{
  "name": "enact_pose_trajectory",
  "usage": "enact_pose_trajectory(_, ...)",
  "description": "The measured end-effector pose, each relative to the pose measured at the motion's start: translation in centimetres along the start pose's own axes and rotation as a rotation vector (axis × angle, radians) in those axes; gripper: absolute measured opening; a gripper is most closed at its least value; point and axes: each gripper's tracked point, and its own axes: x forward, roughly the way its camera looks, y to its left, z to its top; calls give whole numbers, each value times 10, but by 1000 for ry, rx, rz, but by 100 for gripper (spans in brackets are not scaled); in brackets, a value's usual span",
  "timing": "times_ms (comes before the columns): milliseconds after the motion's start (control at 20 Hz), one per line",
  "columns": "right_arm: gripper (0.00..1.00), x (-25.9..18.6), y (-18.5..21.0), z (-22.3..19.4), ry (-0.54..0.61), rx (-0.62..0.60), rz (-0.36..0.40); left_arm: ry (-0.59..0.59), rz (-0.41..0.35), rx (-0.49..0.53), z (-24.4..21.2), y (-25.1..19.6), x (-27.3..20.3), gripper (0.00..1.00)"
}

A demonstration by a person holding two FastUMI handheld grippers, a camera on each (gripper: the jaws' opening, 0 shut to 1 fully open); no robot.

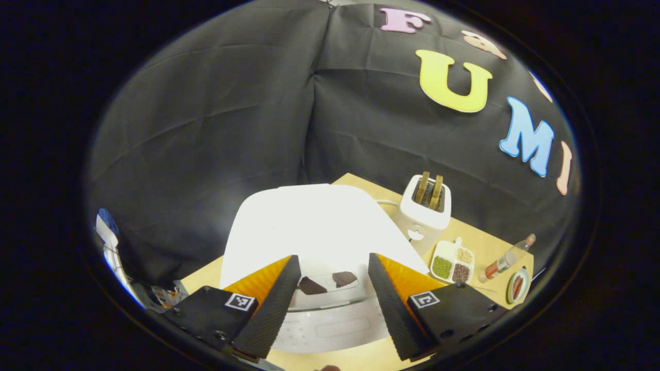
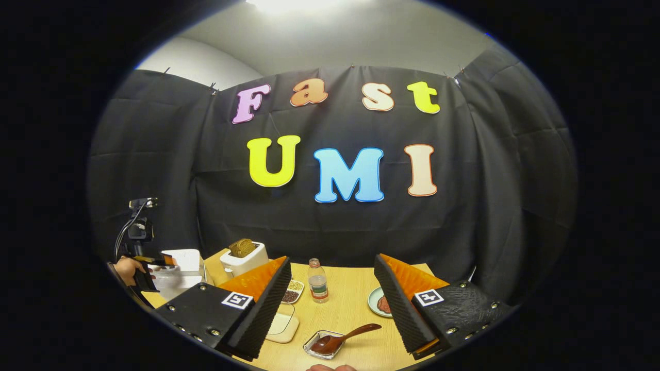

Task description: Close the left gripper, press the button to open the rice cooker; take a wooden spoon from the chopstick holder with the right hand, scoop a spoonful of rice and pour it into the rice cooker, then put the wooden spoon back into the chopstick holder.

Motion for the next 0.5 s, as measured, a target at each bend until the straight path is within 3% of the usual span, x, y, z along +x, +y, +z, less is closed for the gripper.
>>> enact_pose_trajectory(250, 98, 1, 11, -4, 12, 5, 15, 25, 7, 20, -7, 1, 1, 91)
enact_pose_trajectory(300, 98, 1, 12, -5, 14, 1, 16, 23, 7, 32, -8, 0, 3, 96)
enact_pose_trajectory(500, 98, 2, 13, -6, 20, 3, 15, 27, 25, 57, -8, 3, 4, 91)
